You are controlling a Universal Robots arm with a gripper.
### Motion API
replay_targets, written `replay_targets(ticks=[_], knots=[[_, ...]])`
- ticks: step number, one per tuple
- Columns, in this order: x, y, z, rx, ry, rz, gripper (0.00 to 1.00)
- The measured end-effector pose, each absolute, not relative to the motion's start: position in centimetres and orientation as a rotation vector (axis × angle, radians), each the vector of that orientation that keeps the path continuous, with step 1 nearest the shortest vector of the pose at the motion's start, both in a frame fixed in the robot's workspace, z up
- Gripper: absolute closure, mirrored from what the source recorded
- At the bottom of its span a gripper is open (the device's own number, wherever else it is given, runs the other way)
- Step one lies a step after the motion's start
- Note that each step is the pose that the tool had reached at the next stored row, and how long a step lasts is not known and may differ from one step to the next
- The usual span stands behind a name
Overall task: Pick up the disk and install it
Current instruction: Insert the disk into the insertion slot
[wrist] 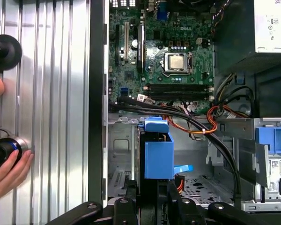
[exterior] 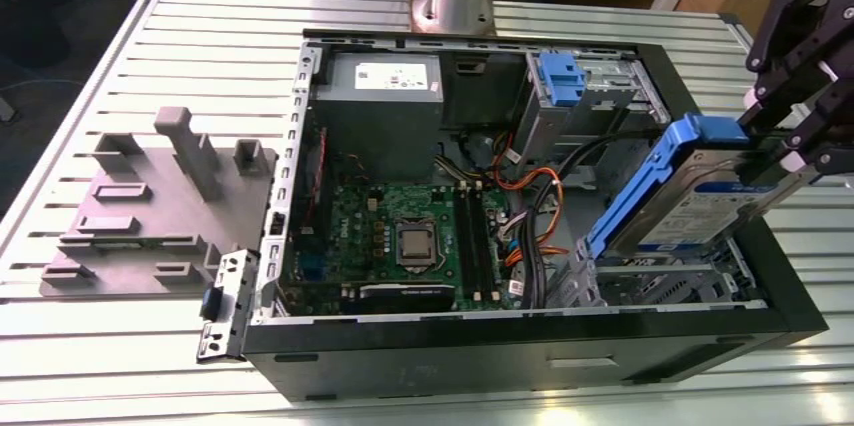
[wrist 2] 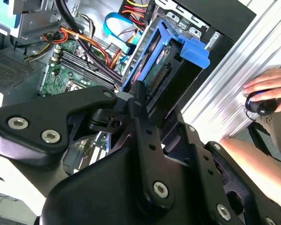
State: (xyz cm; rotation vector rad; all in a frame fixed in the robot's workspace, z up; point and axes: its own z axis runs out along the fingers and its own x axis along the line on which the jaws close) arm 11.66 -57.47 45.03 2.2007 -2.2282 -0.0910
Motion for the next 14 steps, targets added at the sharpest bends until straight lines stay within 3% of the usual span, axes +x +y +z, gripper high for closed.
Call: replay_targets(ticks=[14], knots=[[11.7,-57.5,42.8,2.201,-2.228,-0.091,0.65]])
